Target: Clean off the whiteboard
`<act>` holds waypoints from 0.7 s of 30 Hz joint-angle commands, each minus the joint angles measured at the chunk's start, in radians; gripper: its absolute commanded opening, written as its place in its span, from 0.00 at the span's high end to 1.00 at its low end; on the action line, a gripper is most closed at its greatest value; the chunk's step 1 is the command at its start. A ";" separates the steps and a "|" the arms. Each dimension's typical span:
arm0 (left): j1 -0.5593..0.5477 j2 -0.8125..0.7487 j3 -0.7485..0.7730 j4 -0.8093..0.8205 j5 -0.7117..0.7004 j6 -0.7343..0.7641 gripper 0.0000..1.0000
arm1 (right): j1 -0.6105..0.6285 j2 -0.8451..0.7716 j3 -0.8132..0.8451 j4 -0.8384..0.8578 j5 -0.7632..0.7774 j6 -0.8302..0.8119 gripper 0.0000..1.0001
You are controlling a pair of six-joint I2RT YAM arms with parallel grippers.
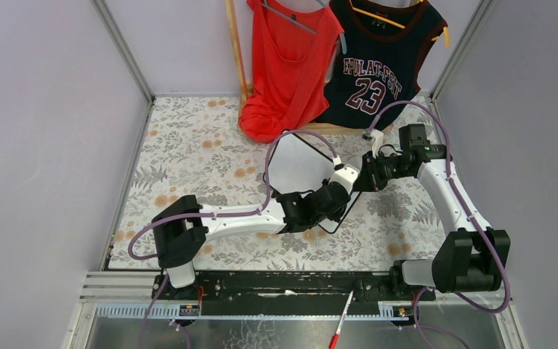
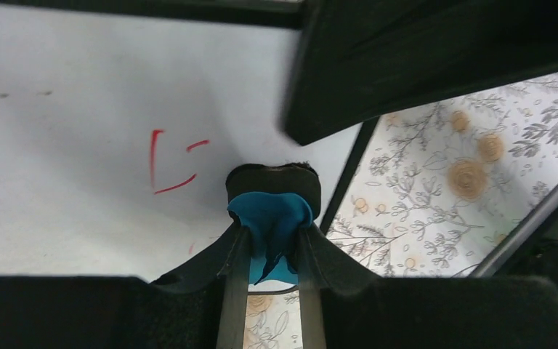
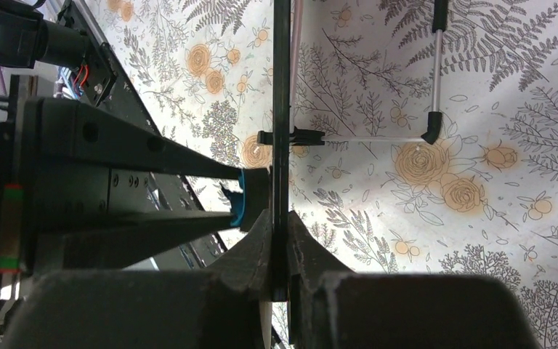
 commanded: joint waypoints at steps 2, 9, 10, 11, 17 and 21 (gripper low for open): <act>-0.012 0.018 0.042 0.169 0.020 0.007 1.00 | 0.052 -0.011 0.017 -0.043 -0.129 -0.039 1.00; -0.001 -0.049 -0.004 0.109 -0.113 0.041 1.00 | 0.051 -0.010 0.018 -0.044 -0.130 -0.039 1.00; 0.003 -0.058 -0.015 0.102 -0.131 0.044 1.00 | 0.052 -0.012 0.018 -0.044 -0.131 -0.039 1.00; 0.008 -0.067 -0.028 0.096 -0.147 0.045 1.00 | 0.052 -0.012 0.017 -0.044 -0.131 -0.039 1.00; 0.074 -0.151 -0.153 0.096 -0.177 0.020 1.00 | 0.054 -0.015 0.016 -0.041 -0.129 -0.038 1.00; 0.117 -0.202 -0.235 0.105 -0.174 -0.001 1.00 | 0.054 -0.011 0.016 -0.041 -0.130 -0.037 1.00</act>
